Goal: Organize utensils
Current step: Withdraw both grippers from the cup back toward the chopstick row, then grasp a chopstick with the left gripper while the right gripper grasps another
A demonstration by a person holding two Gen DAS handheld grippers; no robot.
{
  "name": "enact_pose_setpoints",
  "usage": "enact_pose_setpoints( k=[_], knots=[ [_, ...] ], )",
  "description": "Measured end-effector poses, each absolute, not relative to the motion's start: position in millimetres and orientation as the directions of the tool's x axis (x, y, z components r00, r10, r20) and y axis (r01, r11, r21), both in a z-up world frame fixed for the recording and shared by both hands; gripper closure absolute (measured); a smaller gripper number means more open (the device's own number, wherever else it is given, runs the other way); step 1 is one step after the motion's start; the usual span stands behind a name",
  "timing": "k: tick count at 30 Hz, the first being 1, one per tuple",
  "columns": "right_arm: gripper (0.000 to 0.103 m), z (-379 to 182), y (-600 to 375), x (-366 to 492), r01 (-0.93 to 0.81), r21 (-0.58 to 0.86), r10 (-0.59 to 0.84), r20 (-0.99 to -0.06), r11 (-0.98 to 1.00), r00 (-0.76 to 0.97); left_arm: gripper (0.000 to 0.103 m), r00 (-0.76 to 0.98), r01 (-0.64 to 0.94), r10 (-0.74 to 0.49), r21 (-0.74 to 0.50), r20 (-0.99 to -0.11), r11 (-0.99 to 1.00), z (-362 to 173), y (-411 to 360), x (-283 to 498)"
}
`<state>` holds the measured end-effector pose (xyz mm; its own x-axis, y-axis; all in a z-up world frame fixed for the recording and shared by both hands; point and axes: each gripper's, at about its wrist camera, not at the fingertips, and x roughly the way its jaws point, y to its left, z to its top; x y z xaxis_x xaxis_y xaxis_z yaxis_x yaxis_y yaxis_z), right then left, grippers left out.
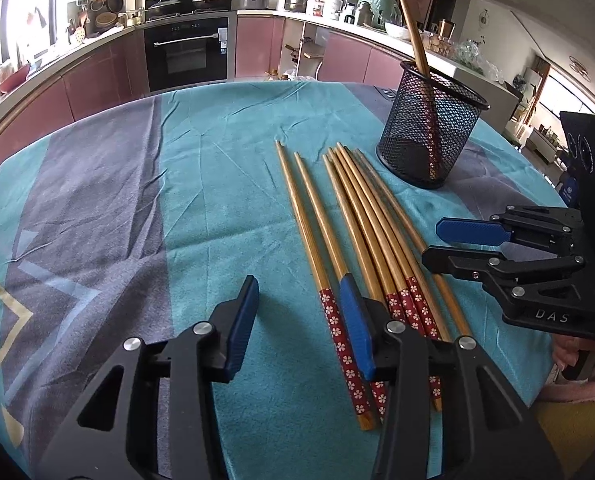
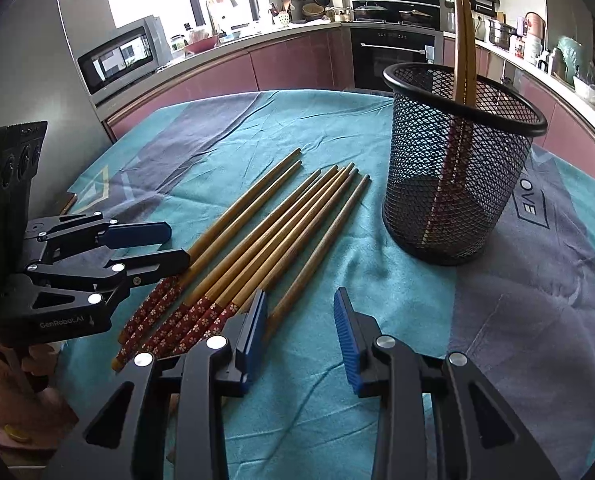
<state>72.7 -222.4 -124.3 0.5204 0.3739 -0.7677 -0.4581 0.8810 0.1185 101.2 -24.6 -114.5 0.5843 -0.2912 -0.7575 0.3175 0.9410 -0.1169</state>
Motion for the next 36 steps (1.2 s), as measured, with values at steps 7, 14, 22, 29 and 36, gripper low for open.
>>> enact_pose_setpoints(
  k=[7, 14, 22, 29, 36],
  knots=[
    [0.073, -122, -229, 75, -0.445, 0.106, 0.355, -0.773, 0.889, 0.526, 0.067, 0.577, 0.331, -0.283, -0.097, -0.766, 0.939, -116, -28, 104],
    [0.074, -125, -228, 81, -0.442, 0.107, 0.352, -0.778, 0.891, 0.521, 0.069, 0.567, 0.345, -0.27, -0.073, -0.778, 0.936, -117, -35, 113],
    [0.074, -126, -225, 91, -0.428, 0.104, 0.344, -0.772, 0.898, 0.535, 0.072, 0.563, 0.355, -0.25, -0.043, -0.788, 0.934, -117, -44, 129],
    [0.086, -127, -234, 98, -0.398, 0.167, 0.374, -0.761, 0.902, 0.529, 0.092, 0.553, 0.333, -0.261, -0.077, -0.791, 0.94, -116, -44, 139],
    [0.093, -127, -243, 99, -0.375, 0.247, 0.422, -0.746, 0.894, 0.516, 0.095, 0.549, 0.293, -0.288, -0.142, -0.784, 0.945, -117, -39, 136]
  ],
)
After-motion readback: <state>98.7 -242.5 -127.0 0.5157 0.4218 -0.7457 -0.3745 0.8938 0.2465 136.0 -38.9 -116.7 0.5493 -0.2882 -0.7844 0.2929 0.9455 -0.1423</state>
